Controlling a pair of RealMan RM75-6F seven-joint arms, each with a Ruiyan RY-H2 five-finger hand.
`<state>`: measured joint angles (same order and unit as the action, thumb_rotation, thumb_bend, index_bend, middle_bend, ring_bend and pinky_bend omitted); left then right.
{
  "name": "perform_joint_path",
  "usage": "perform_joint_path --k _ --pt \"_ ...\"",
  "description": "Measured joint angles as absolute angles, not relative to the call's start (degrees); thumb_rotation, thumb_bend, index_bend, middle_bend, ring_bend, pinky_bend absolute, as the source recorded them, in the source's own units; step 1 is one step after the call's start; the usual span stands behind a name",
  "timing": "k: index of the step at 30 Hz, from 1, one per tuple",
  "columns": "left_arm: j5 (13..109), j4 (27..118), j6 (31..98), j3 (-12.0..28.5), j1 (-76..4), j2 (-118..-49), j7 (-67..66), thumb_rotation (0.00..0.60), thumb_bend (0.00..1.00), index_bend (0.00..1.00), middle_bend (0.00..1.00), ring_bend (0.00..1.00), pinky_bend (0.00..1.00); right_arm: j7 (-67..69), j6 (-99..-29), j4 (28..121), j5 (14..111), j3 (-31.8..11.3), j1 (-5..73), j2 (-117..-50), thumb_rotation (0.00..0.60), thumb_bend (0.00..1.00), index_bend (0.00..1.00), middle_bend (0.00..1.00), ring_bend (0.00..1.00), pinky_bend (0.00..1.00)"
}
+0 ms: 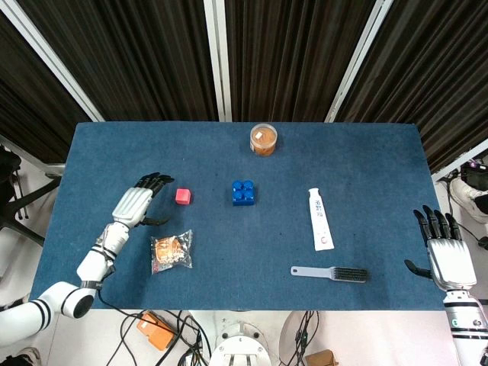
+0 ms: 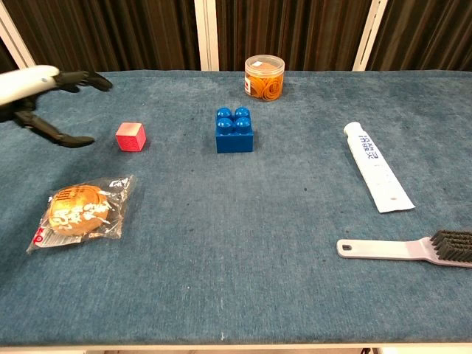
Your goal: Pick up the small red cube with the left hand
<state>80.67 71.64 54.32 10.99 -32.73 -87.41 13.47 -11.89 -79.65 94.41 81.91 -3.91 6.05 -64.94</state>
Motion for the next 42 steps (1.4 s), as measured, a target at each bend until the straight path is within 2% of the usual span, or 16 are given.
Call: perform_joint_path --k 14,17,21,25,28,36,42 --pt "75.4 59.4 50.0 12.2 -38.0 -97.6 11.8 0.600 0.25 0.27 0.21 0.07 0.08 -11.5 -81.1 94.7 82.5 -3.5 5.4 -64.8 0.600 0.30 0.00 0.00 0.00 0.03" --pt "74.7 56.9 49.3 12.2 -38.8 -99.3 11.5 0.600 0.27 0.33 0.25 0.10 0.08 -10.8 -81.5 94.6 82.7 -3.5 5.3 -64.6 0.600 0.30 0.00 0.00 0.00 0.03" --pt "74.4 54.1 49.3 12.2 -39.5 -101.3 11.6 0.600 0.35 0.45 0.31 0.13 0.08 -9.9 -81.9 94.5 83.1 -3.4 5.1 -64.2 0.600 0.30 0.00 0.00 0.00 0.03" --pt "74.4 51.8 49.9 12.2 -40.1 -102.9 11.8 0.600 0.47 0.55 0.35 0.16 0.08 -9.5 -82.3 94.5 83.4 -3.3 4.9 -64.1 0.600 0.30 0.00 0.00 0.00 0.03" --pt "74.8 51.3 51.1 12.2 -40.2 -103.4 12.0 0.600 0.56 0.59 0.38 0.19 0.09 -9.4 -82.4 94.4 83.5 -3.3 4.9 -64.1 0.600 0.30 0.00 0.00 0.00 0.03" --pt "77.8 56.6 59.2 11.1 -37.9 -100.8 11.2 0.600 0.63 0.62 0.48 0.29 0.24 -9.5 -82.0 94.4 83.3 -3.3 5.0 -64.1 0.600 0.30 0.00 0.00 0.00 0.03" --pt "82.4 70.2 69.5 6.7 -31.8 -93.2 4.2 0.600 0.63 0.62 0.49 0.30 0.25 -10.4 -82.0 94.6 83.5 -3.1 5.1 -64.4 0.600 0.30 0.00 0.00 0.00 0.03"
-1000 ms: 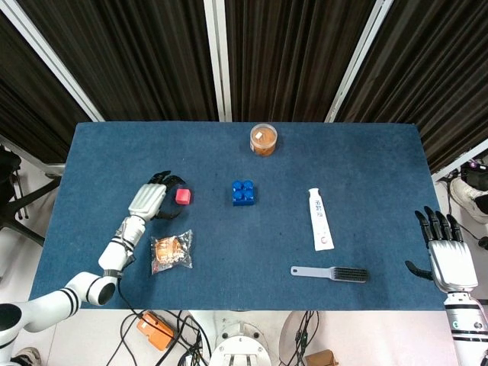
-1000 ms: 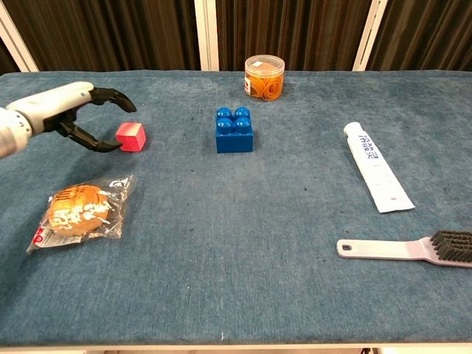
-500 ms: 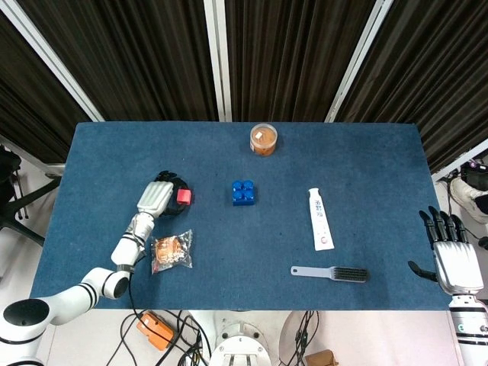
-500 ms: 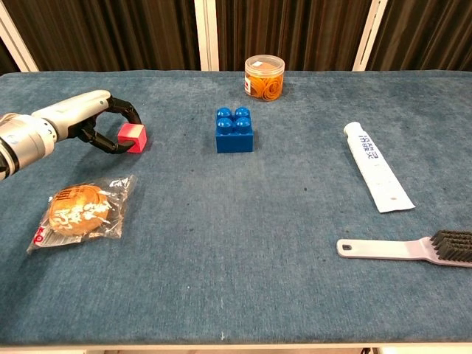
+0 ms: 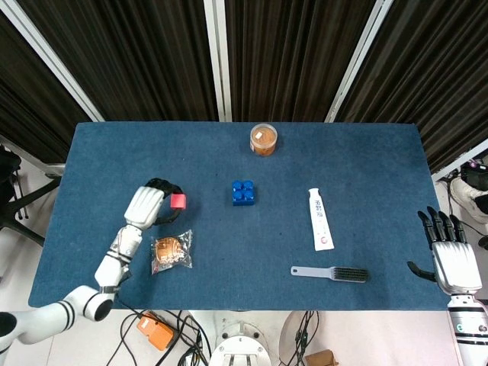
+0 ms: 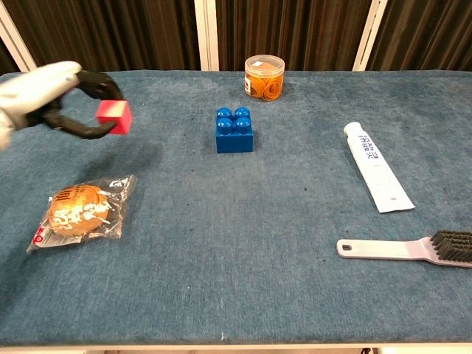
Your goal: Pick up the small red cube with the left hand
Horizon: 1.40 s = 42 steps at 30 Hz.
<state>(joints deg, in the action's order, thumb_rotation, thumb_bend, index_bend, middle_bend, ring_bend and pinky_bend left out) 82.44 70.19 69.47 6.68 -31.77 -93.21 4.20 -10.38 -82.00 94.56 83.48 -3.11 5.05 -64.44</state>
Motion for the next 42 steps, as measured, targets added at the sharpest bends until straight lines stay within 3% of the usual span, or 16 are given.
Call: perform_joint_path --k 7,13,20,26,29,33,42 --pt "86.0 80.9 80.4 -1.4 -20.6 -84.8 -5.6 0.600 0.63 0.62 0.49 0.30 0.25 -10.9 -82.5 94.7 83.7 -3.0 4.8 -64.8 0.600 0.30 0.00 0.00 0.00 0.03" --pt "87.2 81.8 80.7 -6.2 -16.1 -82.6 -3.4 0.600 0.62 0.62 0.49 0.30 0.25 -11.2 -82.1 94.7 83.5 -3.0 5.0 -64.9 0.600 0.30 0.00 0.00 0.00 0.03" --pt "88.1 77.2 78.7 -6.7 -15.5 -84.8 -1.5 0.600 0.58 0.60 0.48 0.30 0.23 -10.4 -82.6 94.6 83.9 -2.9 4.8 -64.6 0.600 0.30 0.00 0.00 0.00 0.03" --pt "88.5 75.5 76.1 -6.7 -15.7 -85.6 1.3 0.600 0.34 0.43 0.42 0.27 0.21 -10.1 -82.4 94.6 83.8 -3.0 4.8 -64.5 0.600 0.30 0.00 0.00 0.00 0.03" --pt "88.7 75.1 75.1 -6.6 -15.9 -85.6 1.6 0.600 0.24 0.33 0.35 0.22 0.18 -10.5 -82.5 94.6 83.9 -2.9 4.8 -64.6 0.600 0.30 0.00 0.00 0.00 0.03" --pt "88.1 76.0 73.1 -6.7 -16.1 -84.7 0.6 0.600 0.15 0.19 0.16 0.10 0.16 -10.7 -82.3 94.6 83.7 -2.9 4.9 -64.7 0.600 0.30 0.00 0.00 0.00 0.03" --pt "89.0 79.4 73.9 -6.9 -15.4 -81.6 -0.3 0.600 0.08 0.14 0.10 0.04 0.15 -10.8 -82.4 94.7 83.7 -2.9 4.8 -64.8 0.600 0.30 0.00 0.00 0.00 0.03"
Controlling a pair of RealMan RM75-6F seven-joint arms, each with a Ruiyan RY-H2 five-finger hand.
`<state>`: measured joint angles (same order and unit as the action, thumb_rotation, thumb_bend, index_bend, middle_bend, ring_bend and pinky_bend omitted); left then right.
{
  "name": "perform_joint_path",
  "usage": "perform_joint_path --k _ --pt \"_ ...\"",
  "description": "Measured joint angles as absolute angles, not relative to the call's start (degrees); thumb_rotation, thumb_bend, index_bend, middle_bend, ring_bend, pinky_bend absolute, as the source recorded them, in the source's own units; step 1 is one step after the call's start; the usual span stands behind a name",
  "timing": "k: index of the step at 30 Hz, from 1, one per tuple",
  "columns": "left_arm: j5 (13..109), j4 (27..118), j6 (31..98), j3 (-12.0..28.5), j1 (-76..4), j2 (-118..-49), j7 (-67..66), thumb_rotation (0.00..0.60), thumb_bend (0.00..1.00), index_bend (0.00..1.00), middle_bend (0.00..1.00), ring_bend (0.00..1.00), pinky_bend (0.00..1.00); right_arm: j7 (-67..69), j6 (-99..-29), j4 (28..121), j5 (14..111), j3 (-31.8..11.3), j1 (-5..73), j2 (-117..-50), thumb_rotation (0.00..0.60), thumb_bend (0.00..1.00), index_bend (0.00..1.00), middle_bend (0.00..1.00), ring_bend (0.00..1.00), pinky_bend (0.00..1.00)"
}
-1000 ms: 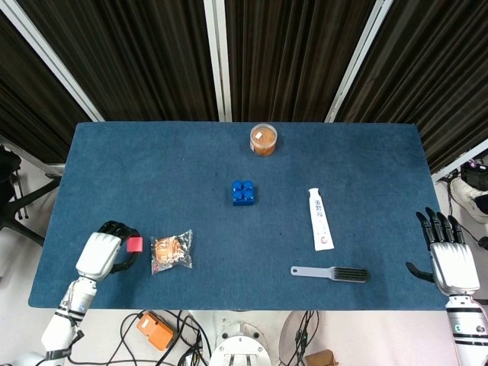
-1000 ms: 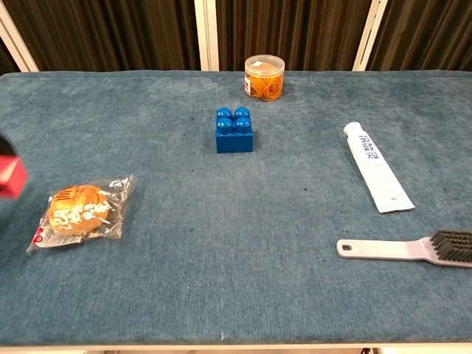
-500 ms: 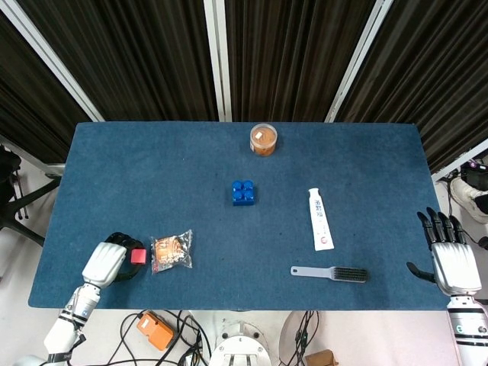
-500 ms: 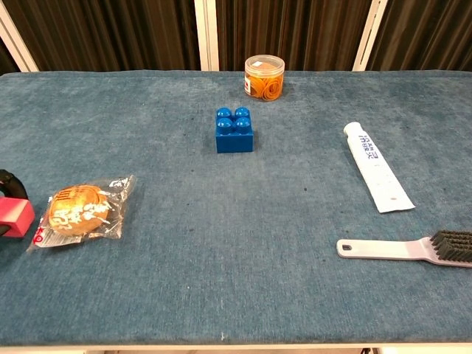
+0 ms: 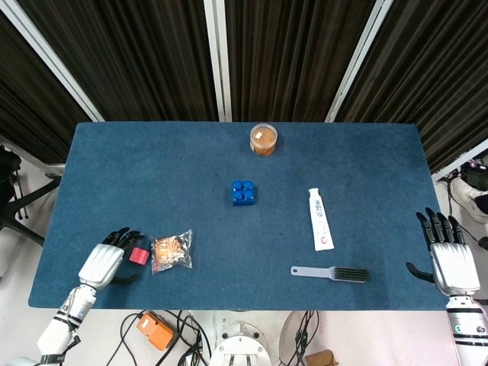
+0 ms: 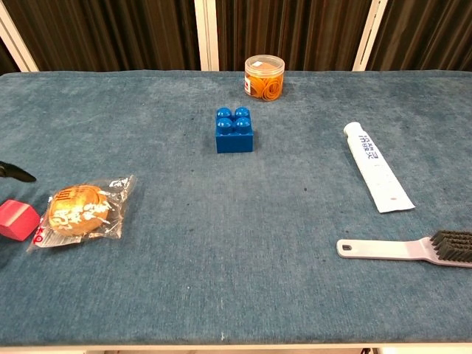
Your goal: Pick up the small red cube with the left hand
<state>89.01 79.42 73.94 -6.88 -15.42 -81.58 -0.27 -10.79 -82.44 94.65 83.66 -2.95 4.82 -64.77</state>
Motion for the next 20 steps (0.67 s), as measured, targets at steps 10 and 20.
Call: perform_joint_path --k 10,20 --pt "90.1 87.7 88.5 -6.1 -8.8 -71.1 -5.3 0.600 0.11 0.07 0.01 0.00 0.04 -12.1 -83.5 94.7 84.9 -2.4 4.4 -65.3 0.600 0.30 0.00 0.00 0.00 0.03" --pt "88.0 90.8 95.8 -4.2 -3.2 -69.5 -9.2 0.600 0.11 0.05 0.01 0.00 0.03 -13.9 -85.5 94.2 87.0 -1.6 3.5 -66.5 0.600 0.30 0.00 0.00 0.00 0.03"
